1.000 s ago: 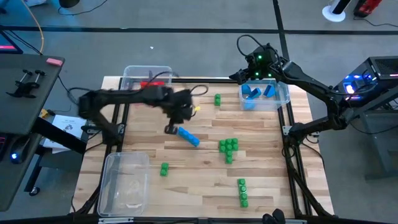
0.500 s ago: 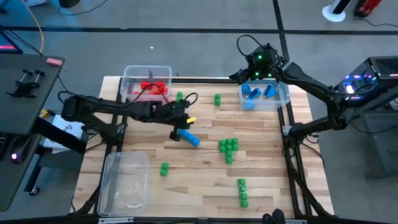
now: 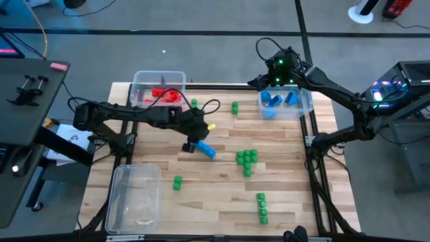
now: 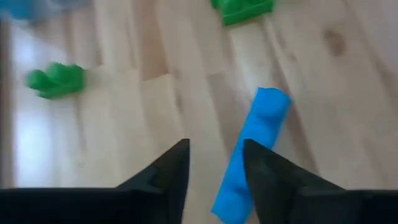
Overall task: Sort blocks
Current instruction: Put the blue game piece into the top right transparent bin
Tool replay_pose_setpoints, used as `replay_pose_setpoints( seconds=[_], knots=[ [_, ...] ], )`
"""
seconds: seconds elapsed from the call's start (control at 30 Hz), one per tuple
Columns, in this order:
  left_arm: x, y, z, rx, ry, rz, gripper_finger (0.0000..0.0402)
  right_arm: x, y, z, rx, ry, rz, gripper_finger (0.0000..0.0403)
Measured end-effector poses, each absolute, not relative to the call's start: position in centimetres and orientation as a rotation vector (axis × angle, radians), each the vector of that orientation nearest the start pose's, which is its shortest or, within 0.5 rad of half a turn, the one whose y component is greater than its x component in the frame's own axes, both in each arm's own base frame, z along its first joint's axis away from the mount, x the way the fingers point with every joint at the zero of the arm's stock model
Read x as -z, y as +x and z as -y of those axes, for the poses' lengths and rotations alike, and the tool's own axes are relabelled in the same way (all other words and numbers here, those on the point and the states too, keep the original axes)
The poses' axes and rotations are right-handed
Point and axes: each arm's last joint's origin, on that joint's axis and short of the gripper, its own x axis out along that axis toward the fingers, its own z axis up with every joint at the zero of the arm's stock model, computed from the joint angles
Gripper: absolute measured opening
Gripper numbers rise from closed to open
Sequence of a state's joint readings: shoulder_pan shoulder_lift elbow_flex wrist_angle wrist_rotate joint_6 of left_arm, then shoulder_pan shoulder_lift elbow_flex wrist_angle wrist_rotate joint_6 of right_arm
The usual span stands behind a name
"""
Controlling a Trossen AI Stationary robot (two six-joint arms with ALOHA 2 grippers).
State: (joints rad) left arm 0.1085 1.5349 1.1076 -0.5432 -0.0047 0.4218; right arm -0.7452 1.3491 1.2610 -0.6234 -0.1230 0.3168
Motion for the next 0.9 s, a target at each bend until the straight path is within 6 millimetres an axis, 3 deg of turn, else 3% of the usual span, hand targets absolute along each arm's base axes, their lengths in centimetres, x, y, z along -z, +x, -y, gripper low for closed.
replay_pose_setpoints(
  seconds=[0.13, 0.33, 0.57, 0.9],
  knots=[
    [-23.5, 31.2, -3.1, 0.182, 0.26, -0.987, 0.0181, -33.6, 21.1, 19.0, 0.7, 0.599, -0.56, 0.0215],
    [-20.8, 32.2, -2.8, 0.237, 0.277, -1.077, 0.022, -33.6, 21.1, 19.0, 0.704, 0.611, -0.556, 0.0215],
    [-16.9, 32.8, -3.2, 0.249, 0.363, -1.254, 0.0227, -33.6, 21.1, 19.0, 0.708, 0.624, -0.551, 0.0215],
    [-14.5, 33.0, -4.2, 0.277, 0.398, -1.346, 0.0227, -33.6, 21.1, 19.0, 0.708, 0.622, -0.552, 0.0215]
  ],
)
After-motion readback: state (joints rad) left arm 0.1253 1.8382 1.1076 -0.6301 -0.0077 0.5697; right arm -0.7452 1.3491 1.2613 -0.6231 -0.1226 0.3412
